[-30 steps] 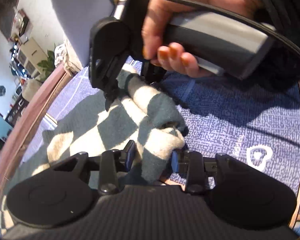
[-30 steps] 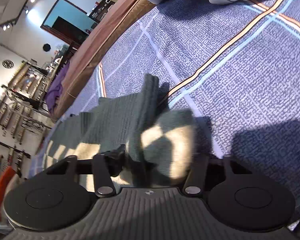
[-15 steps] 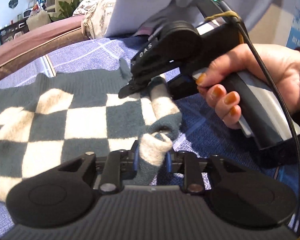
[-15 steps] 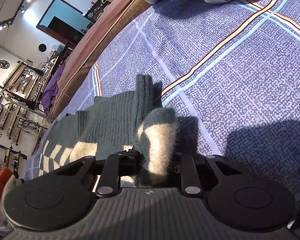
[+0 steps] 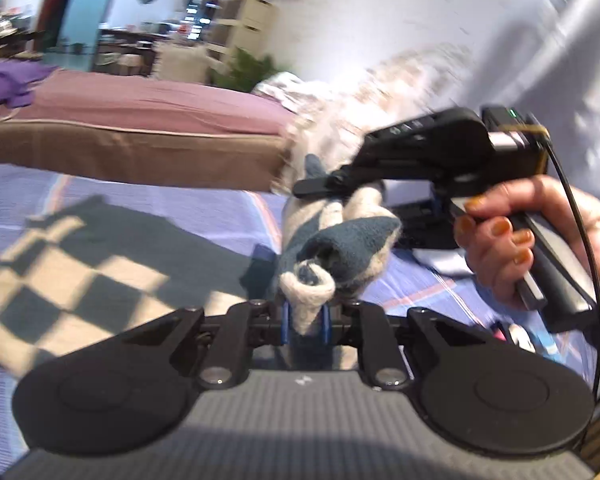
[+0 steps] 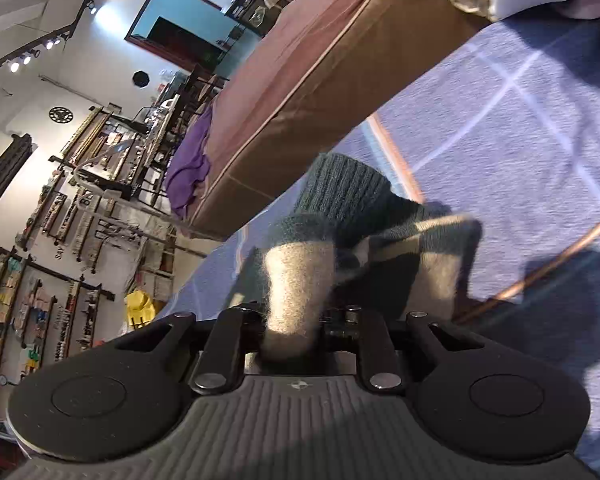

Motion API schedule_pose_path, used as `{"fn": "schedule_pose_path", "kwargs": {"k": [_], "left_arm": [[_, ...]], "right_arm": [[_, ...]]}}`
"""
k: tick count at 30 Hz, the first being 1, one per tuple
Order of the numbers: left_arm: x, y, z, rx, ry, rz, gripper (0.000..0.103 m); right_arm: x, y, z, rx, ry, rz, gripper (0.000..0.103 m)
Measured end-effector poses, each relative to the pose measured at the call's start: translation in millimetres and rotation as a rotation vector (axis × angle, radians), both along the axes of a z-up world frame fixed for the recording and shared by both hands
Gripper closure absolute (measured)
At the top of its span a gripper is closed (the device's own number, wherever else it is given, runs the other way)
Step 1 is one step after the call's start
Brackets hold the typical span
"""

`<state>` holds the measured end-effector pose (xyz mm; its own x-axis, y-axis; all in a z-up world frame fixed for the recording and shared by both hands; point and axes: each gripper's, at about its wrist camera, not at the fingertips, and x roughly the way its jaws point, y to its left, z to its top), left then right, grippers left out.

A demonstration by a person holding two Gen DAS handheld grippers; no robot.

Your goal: Fold small clothes

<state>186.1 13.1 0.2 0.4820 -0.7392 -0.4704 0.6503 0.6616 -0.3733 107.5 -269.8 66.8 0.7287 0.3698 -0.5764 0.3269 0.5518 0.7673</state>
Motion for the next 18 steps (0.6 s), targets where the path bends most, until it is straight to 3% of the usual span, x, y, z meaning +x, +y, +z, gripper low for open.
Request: {"fn": "schedule_pose_path", "kwargs": {"k": [6,12,15,17,18], "left_arm": [[57.5,104.3,-3.3,-0.011,0.064,0.239,0.089],[80.9,160.8,-33.3,0.013,0.144,0.34,0.089],[86.9,168.4,-53.7,-0.008,0.189,0.362,0.089],[89.7,174.7,-63.4,-0.036,0.223,0.377,0.089],[89.0,178.2,-68.3,-0.052,0.238,0.383,0.088]], "right_arm": [[84.6,90.3,-12.1,-0.038,-0.024,0.137,0.071],[123.0,142.8,-45.2,-0.068,0.043,0.191,0.071],[121.9,151.1,-53.7,-0.078,0.05,0.194,0.064],[121.4,152.3,-58.1,-0.064,0.036,0.183,0.049],[120.1,151.8,-58.4,-0.069,0.03,0.18,0.048]]}}
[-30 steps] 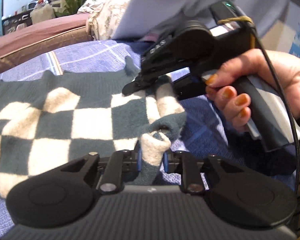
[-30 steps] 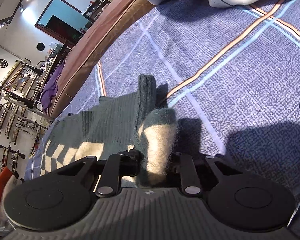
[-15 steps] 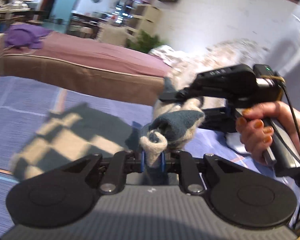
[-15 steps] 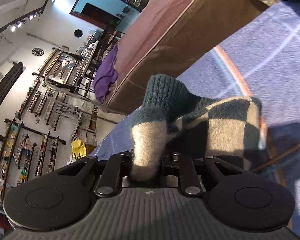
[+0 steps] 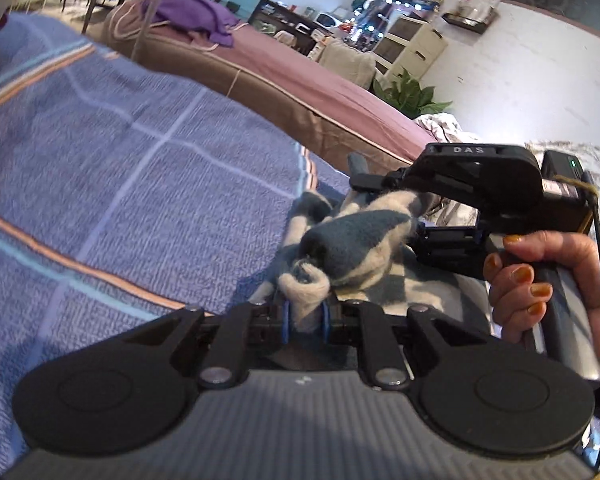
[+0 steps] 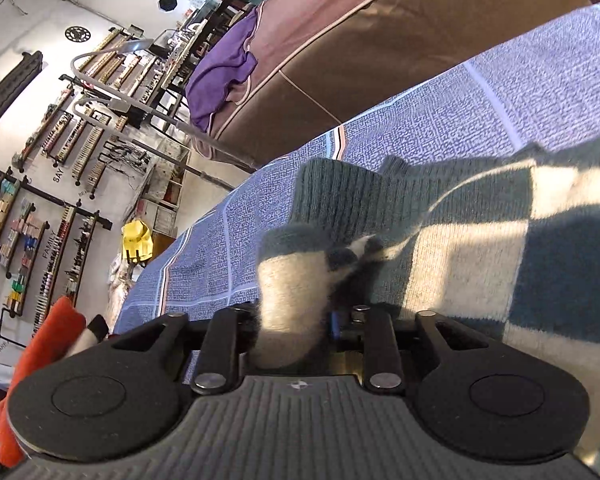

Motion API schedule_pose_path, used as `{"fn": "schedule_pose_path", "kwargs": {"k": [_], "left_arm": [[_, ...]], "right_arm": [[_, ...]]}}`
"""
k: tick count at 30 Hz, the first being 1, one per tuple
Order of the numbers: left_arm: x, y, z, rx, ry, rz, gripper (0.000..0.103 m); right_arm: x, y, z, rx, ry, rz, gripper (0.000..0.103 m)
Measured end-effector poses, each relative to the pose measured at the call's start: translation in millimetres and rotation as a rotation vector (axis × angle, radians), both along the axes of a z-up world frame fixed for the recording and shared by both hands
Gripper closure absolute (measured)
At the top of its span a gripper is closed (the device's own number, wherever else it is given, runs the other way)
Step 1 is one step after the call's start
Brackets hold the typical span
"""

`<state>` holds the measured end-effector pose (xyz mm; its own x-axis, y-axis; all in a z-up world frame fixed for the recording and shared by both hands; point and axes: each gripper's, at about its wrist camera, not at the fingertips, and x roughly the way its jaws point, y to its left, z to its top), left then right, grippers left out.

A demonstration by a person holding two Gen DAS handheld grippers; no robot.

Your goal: Fold small clothes

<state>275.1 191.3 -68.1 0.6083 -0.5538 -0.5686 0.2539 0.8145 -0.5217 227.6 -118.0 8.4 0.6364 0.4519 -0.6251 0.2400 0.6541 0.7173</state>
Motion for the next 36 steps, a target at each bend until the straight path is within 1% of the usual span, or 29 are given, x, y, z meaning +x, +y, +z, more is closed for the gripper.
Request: {"fn": "schedule_pose_path", "kwargs": {"k": [1,3,4,6,7,8,10,12,14,15,16,18,19,21,24,25,28,30,32,34,36], "left_arm": [[0.6,1.6,-5.6,-0.011,0.009,0.004,0.087],[0.7,4.7,-9.0,-0.009,0.011,0.012,0.082],[1.3,6.1,-9.9,-0.005,0.013,0.019,0.077],[-1.4,8.8,-11.0,0.007,0.016,0.044,0.067],[-1.7,11.3,-11.3,0.026,0.022,0.065,0.053],[-0.7,14.2,-11.4,0.051,0.031,0.088,0.044],[-3.5,20.6,-9.2,0.064,0.043,0.106,0.043],[-8.9,25.9,-4.3,0.059,0.05,0.119,0.042],[-16.6,30.3,-1.1,0.055,0.061,0.139,0.035],[-21.2,32.5,0.7,0.042,0.071,0.148,0.034],[-24.5,34.2,2.1,0.025,0.082,0.156,0.033],[-31.2,36.1,3.7,-0.026,0.118,0.157,0.026],[-35.3,35.6,3.4,-0.053,0.139,0.151,0.021],[-37.3,32.0,0.4,-0.121,0.178,0.13,0.02],[-47.1,18.9,-3.4,-0.185,0.21,0.089,0.019],[-48.8,13.3,-5.0,-0.19,0.215,0.077,0.017],[-53.6,-4.2,-11.1,-0.205,0.247,0.051,0.016],[-56.6,-16.9,-16.8,-0.224,0.262,0.03,0.016],[-58.8,-27.3,-21.8,-0.214,0.263,0.018,0.016],[-55.5,-34.4,-30.5,-0.211,0.28,0.022,0.015],[-50.6,-35.7,-40.0,-0.239,0.299,0.046,0.015]], "right_arm": [[-1.5,-1.3,-0.4,-0.004,-0.014,0.005,0.042],[-6.4,-2.9,3.2,-0.024,-0.041,0.03,0.041],[-8.4,-3.4,5.3,-0.032,-0.055,0.043,0.038],[-9.2,-4.0,8.4,-0.04,-0.084,0.056,0.026],[-9.8,-5.2,10.8,-0.04,-0.101,0.052,0.016],[-10.1,-5.9,13.7,-0.041,-0.122,0.039,0.008],[-13.3,-9.8,21.0,-0.052,-0.16,0.02,0.002],[-21.5,-18.9,31.2,-0.064,-0.195,0.007,0.002],[-31.8,-29.5,39.5,-0.07,-0.216,-0.017,0.001],[-37.2,-34.2,43.5,-0.069,-0.227,-0.034,0.0],[-43.3,-39.8,46.7,-0.066,-0.236,-0.052,0.0],[-58.9,-53.5,50.2,-0.054,-0.252,-0.076,0.0],[-67.4,-60.8,50.8,-0.047,-0.259,-0.082,0.0],[-83.1,-71.8,49.9,-0.048,-0.263,-0.082,0.0],[-108.7,-85.9,40.3,-0.062,-0.244,-0.082,0.0],[-118.1,-90.4,33.6,-0.056,-0.228,-0.09,0.0],[-139.2,-98.1,13.4,-0.025,-0.175,-0.117,0.0],[-153.7,-101.1,-0.9,0.006,-0.151,-0.138,0.0],[-164.1,-100.1,-13.0,0.047,-0.124,-0.145,0.0],[-168.6,-95.3,-24.4,0.088,-0.09,-0.146,0.0],[-168.8,-90.1,-33.1,0.119,-0.07,-0.153,0.0]]}}
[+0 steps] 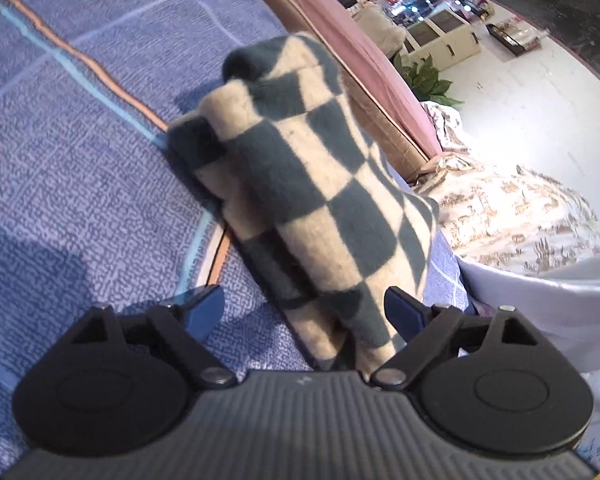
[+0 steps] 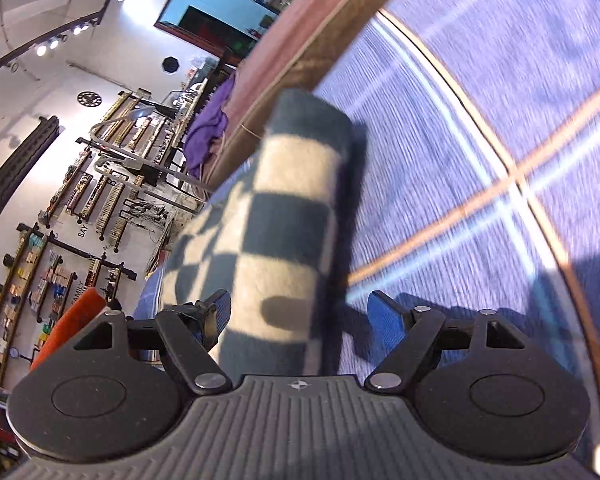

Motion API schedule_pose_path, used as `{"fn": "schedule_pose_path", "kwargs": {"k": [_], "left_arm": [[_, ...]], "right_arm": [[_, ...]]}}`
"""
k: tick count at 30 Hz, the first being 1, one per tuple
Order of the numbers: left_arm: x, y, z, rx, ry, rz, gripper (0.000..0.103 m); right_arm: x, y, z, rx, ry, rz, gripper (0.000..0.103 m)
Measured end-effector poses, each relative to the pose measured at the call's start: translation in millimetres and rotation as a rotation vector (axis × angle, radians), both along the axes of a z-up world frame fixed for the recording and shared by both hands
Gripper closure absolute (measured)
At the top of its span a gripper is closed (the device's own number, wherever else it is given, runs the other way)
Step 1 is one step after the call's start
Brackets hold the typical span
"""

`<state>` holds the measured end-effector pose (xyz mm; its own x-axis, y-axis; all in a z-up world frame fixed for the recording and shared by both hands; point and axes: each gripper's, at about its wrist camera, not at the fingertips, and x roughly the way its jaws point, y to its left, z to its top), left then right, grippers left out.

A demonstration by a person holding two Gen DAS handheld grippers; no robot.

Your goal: Fold small clothes

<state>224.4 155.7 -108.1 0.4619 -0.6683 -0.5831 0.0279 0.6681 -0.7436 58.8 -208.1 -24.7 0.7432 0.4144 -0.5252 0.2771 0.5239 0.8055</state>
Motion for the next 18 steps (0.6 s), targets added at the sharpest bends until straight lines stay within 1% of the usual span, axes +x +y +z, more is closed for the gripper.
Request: {"fn": "schedule_pose_path", "kwargs": {"k": [3,4,8,10,12,15,18], "left_arm": [[9.4,4.8,-10.6,-0.059,0.011,0.051,0.015],[13.4,5.3,-12.6,-0.067,0.013,0.064,0.015],[34.7,7.6,-17.7,-0.079,-0.011,0.133,0.015],[48.0,7.9,-21.9,-0.106,-0.01,0.157,0.015],[61.9,6.6,-25.3,-0.127,-0.01,0.161,0.016],[77.5,2.5,-28.6,-0.133,-0.005,0.151,0.017],[88.7,-3.5,-28.6,-0.125,-0.002,0.145,0.015]], "right_arm": [[7.6,6.5,-8.5,0.042,0.015,-0.003,0.0],[11.2,8.0,-9.5,0.051,0.016,-0.004,0.0],[28.8,16.0,-7.1,0.02,-0.019,0.02,0.0],[40.9,17.3,-7.1,0.035,-0.023,0.016,0.0],[51.8,16.6,-8.5,0.066,-0.027,-0.003,0.0],[69.6,17.9,-12.5,0.107,-0.025,-0.026,0.0],[85.0,25.0,-9.7,0.092,-0.024,-0.034,0.0]]}}
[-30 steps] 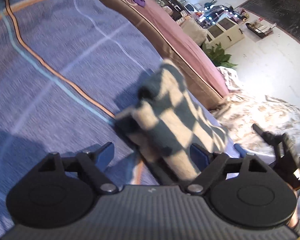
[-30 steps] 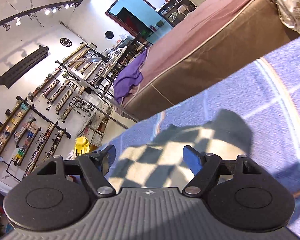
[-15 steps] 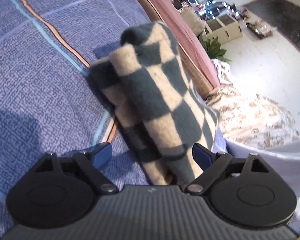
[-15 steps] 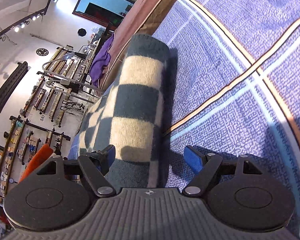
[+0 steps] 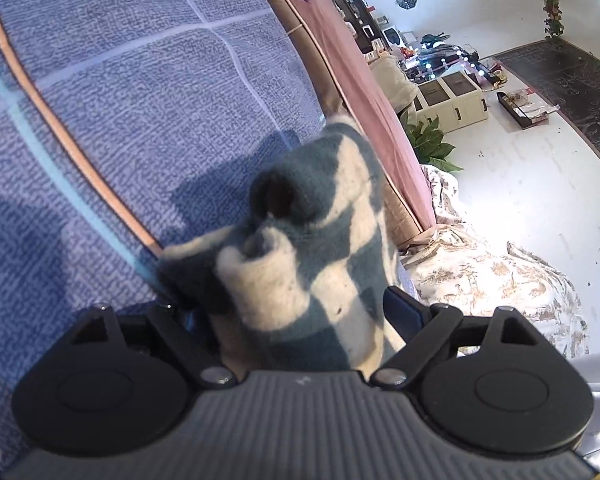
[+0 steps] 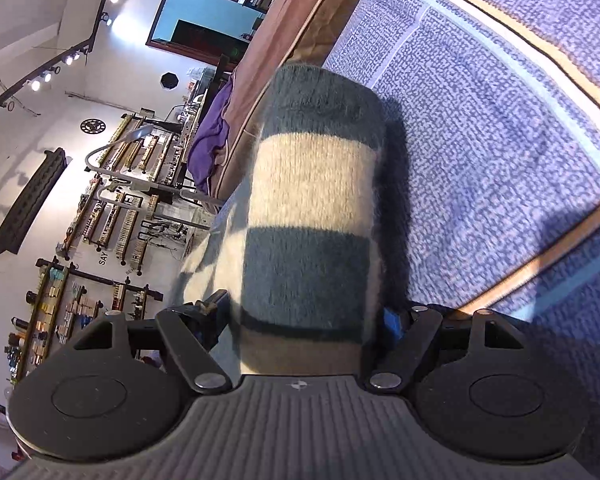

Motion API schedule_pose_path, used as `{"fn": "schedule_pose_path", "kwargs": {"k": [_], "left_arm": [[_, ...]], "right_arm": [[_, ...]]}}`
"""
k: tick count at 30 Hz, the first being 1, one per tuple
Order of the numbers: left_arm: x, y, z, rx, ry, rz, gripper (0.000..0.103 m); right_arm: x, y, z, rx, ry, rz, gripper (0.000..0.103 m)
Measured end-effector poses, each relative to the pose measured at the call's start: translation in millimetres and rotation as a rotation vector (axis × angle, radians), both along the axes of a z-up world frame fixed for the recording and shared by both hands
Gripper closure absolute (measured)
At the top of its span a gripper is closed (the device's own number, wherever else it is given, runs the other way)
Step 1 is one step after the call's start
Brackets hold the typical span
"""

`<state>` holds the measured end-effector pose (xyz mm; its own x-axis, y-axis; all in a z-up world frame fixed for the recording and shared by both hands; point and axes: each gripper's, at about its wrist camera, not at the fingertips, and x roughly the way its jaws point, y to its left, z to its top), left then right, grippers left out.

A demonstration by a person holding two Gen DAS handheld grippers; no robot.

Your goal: Fold small clothes

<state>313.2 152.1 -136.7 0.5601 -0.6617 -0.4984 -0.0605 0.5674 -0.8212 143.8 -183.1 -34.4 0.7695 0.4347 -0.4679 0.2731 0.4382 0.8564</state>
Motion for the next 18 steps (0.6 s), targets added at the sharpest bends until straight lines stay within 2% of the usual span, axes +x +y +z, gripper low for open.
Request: {"fn": "schedule_pose_path", "kwargs": {"k": [6,8,11,16,18], "left_arm": [[20.7,-18.2,0.5,0.009,-0.02,-0.014,0.015],[27.4,-24.8,0.8,0.031,-0.032,-0.016,0.025],[32.0,-26.8,-2.8,0.032,-0.023,-0.004,0.043],[33.9,-25.3,-4.6,0.054,-0.044,-0.018,0.055],[30.6,-24.2,-4.3,0.028,-0.024,-0.006,0.06]], "right_arm": [[9.9,13.7,5.2,-0.103,0.015,0.014,0.002],[8.5,13.4,5.0,-0.142,0.015,0.025,0.009],[4.2,9.0,1.1,-0.145,0.017,0.017,0.018],[-3.7,5.7,0.0,-0.179,0.017,0.032,0.026],[-5.3,5.2,3.8,-0.19,0.032,0.026,0.029]]}}
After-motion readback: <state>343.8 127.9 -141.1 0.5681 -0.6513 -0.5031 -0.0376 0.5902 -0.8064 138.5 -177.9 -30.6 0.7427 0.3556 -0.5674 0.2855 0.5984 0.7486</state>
